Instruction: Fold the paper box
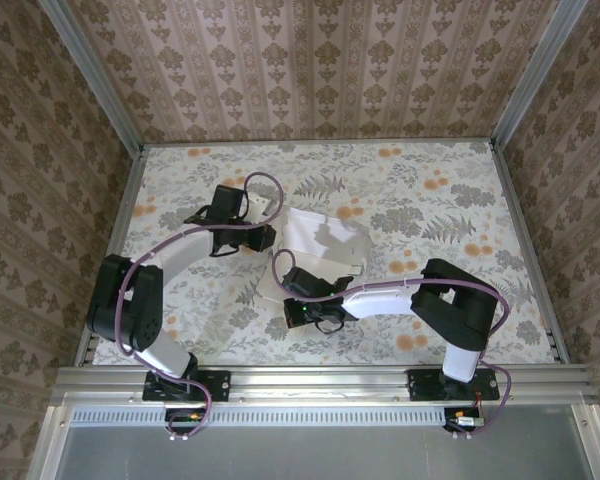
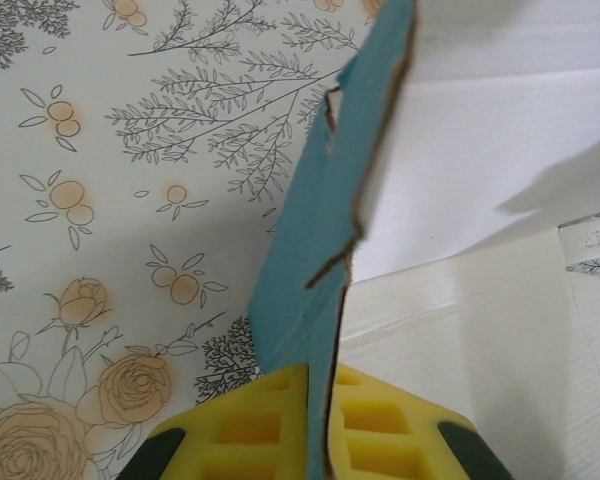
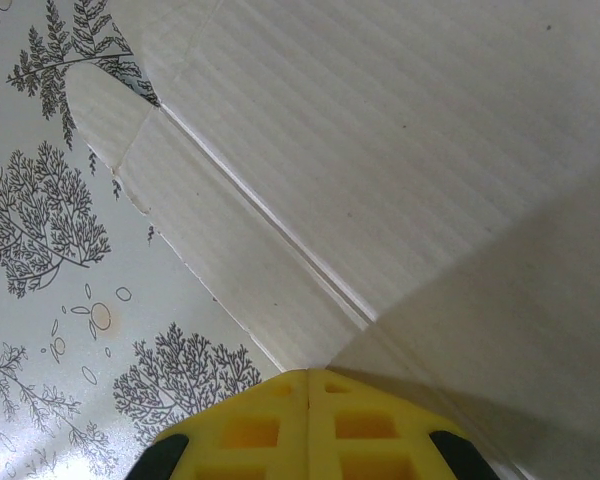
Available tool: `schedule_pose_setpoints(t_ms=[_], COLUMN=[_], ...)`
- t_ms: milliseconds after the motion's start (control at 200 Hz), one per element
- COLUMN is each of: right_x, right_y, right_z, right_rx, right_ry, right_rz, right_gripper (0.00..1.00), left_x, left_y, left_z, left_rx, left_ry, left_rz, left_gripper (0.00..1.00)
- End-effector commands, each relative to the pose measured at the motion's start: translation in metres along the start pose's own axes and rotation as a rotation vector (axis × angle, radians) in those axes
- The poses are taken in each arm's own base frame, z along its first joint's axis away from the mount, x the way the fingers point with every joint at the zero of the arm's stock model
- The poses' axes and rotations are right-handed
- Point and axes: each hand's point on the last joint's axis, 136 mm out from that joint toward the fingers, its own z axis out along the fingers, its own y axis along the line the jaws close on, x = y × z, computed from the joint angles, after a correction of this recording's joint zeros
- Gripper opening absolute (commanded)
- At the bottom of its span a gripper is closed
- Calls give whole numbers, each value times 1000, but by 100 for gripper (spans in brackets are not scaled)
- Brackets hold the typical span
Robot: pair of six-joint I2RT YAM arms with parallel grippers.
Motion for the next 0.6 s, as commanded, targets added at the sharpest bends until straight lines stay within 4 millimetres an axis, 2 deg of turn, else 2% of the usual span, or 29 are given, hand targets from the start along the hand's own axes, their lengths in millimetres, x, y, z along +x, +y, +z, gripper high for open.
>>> schedule_pose_setpoints(t_ms=[0,250,595], right_x=[13,13,12], right_y=[-18,-17,-16], right_z=[9,8,7], right_rx=[79,76,70], right_ry=[38,35,27], right_rz=[-5,-7,-4], right_gripper=[0,0,0], left_x=[54,70,84], left_y=[1,8,5], left_z=[9,8,10], left_rx=[-10,-61,-76], left_ry=[158,192,211], left_rz=[-101,-93,-115], left_gripper=[8,7,7])
